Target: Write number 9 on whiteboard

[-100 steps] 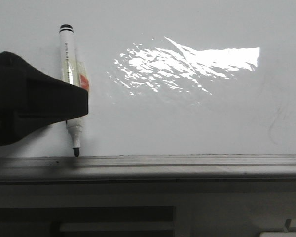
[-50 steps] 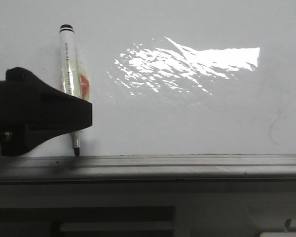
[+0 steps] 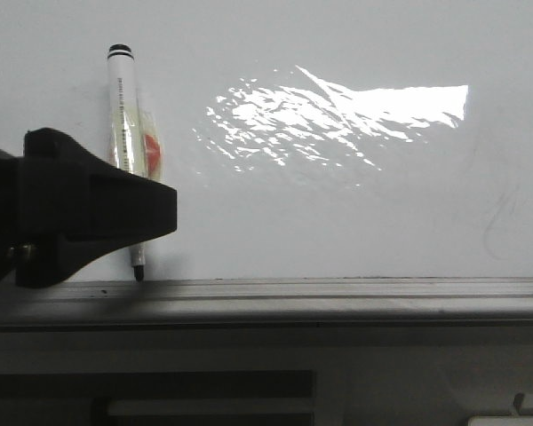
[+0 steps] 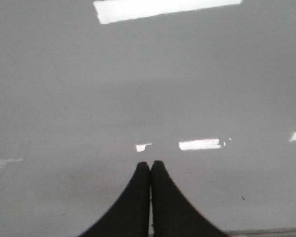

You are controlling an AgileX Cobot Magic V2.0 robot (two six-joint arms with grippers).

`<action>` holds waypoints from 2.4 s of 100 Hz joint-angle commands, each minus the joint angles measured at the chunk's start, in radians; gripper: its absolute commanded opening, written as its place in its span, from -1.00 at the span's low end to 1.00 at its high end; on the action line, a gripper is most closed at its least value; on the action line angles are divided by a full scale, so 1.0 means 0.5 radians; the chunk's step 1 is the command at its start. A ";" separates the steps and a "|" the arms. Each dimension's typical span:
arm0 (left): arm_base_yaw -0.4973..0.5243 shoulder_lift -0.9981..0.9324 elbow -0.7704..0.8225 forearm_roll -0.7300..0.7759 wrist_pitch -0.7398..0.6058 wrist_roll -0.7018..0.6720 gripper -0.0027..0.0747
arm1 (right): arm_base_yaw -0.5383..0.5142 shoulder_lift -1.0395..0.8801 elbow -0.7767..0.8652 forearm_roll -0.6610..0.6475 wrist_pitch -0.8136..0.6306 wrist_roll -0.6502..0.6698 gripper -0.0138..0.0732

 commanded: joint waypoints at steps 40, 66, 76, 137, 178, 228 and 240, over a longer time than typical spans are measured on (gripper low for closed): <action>-0.009 0.105 -0.050 -0.069 -0.201 -0.031 0.06 | 0.001 0.043 -0.070 -0.009 -0.138 0.002 -0.82; -0.009 0.113 -0.050 -0.273 -0.206 -0.036 -0.13 | 0.012 0.043 -0.070 -0.009 -0.137 0.002 -0.82; -0.009 0.113 -0.050 -0.291 -0.198 -0.036 -0.51 | 0.084 0.043 -0.070 -0.009 -0.137 0.002 -0.82; -0.009 0.039 -0.050 0.366 -0.194 -0.036 -0.98 | 1.173 0.676 -0.549 0.185 0.312 -0.099 -0.67; -0.009 -0.037 -0.050 1.114 -0.306 0.026 -0.98 | 1.853 1.207 -0.989 0.255 0.190 -0.112 0.21; -0.009 -0.037 -0.050 1.377 -0.356 0.026 -0.98 | 1.998 1.735 -1.299 0.255 0.043 -0.112 0.21; -0.009 -0.037 -0.050 1.377 -0.356 0.026 -0.98 | 1.994 1.785 -1.324 0.255 0.043 -0.108 0.03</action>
